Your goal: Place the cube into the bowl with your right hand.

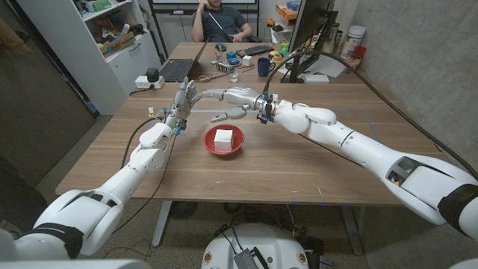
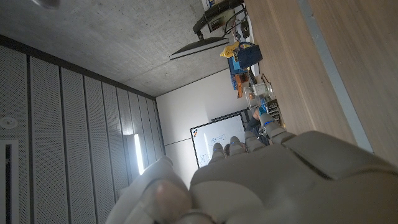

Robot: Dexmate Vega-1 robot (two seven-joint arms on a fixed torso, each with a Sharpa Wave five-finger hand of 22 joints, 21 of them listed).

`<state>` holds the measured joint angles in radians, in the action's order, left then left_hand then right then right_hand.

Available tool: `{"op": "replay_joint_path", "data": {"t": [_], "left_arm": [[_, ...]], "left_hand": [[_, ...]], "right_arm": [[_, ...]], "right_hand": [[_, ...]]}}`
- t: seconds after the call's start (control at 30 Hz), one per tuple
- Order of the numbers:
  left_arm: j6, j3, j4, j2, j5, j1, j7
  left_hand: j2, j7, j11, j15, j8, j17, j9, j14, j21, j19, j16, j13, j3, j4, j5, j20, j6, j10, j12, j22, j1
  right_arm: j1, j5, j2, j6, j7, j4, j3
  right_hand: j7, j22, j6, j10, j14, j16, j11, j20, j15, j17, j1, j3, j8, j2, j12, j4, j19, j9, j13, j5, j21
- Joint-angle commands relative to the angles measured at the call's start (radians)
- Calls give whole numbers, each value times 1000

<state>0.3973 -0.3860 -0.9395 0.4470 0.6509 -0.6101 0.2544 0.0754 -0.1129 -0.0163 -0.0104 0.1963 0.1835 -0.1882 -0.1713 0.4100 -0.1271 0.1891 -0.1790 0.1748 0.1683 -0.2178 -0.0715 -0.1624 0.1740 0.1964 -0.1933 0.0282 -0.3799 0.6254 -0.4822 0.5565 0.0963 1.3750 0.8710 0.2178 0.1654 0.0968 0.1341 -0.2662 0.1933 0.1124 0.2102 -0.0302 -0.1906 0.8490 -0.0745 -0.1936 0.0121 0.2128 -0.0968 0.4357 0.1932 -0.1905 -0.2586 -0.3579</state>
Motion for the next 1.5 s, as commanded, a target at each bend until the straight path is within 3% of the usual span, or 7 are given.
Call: {"op": "replay_joint_path", "data": {"t": [0.03, 0.77, 1.0, 1.27, 1.5], "left_arm": [[-2, 0, -12, 0, 0, -5, -4], [-14, -3, -26, 3, -1, -11, -11], [-9, -3, -27, 4, -6, -9, -16], [-13, -2, -32, 4, -4, -12, -21], [-11, -3, -30, 3, -5, -11, -21]], "left_hand": [[39, -6, -1, -2, 0, 5, -4, -57, -2, 2, 0, -4, -3, -1, -6, -2, -7, 57, 3, -1, 0], [38, -6, 0, -3, -1, 4, -4, -57, -4, 2, 1, -4, -5, 0, -9, -3, -8, 58, 3, -2, -1], [38, -5, -2, -4, -1, 4, -4, -58, -5, 1, 0, -4, -6, 0, -10, -4, -9, 58, 3, -2, -1], [39, -5, 0, -5, -1, 4, -4, -58, -5, 2, 0, -4, -7, 0, -10, -5, -9, 59, 2, -2, -1], [39, -3, 1, -6, -2, 4, -4, -59, -6, 2, 0, -4, -7, 0, -11, -5, -11, 60, 2, -2, -2]], "right_arm": [[-9, -5, 1, 21, 34, 0, -21], [-16, -1, 19, 55, 131, -25, -48], [-6, -8, 27, 84, 152, -52, -47], [-19, 11, 40, 123, 258, -74, -60], [-26, 10, 40, 138, 284, -72, -65]], "right_hand": [[2, 4, 10, 18, -17, 10, -1, -4, -9, 0, 7, 2, -10, 15, 7, 5, 31, 2, -3, -7, 3], [2, 4, 34, 41, -39, 12, -13, -19, -20, 2, 13, 0, -15, 20, 16, 13, 59, 2, -3, -6, 18], [2, 4, 50, 56, -58, 14, -15, -37, -34, 2, 16, -1, -17, 23, 20, 16, 83, 2, -2, -5, 22], [2, 4, 67, 81, -81, 15, -23, -57, -48, 4, 23, -2, -20, 25, 28, 21, 109, 2, -2, -3, 29], [2, 4, 97, 116, -119, 18, -30, -92, -69, 5, 33, -2, -24, 30, 38, 28, 153, 2, -2, -1, 34]]}}
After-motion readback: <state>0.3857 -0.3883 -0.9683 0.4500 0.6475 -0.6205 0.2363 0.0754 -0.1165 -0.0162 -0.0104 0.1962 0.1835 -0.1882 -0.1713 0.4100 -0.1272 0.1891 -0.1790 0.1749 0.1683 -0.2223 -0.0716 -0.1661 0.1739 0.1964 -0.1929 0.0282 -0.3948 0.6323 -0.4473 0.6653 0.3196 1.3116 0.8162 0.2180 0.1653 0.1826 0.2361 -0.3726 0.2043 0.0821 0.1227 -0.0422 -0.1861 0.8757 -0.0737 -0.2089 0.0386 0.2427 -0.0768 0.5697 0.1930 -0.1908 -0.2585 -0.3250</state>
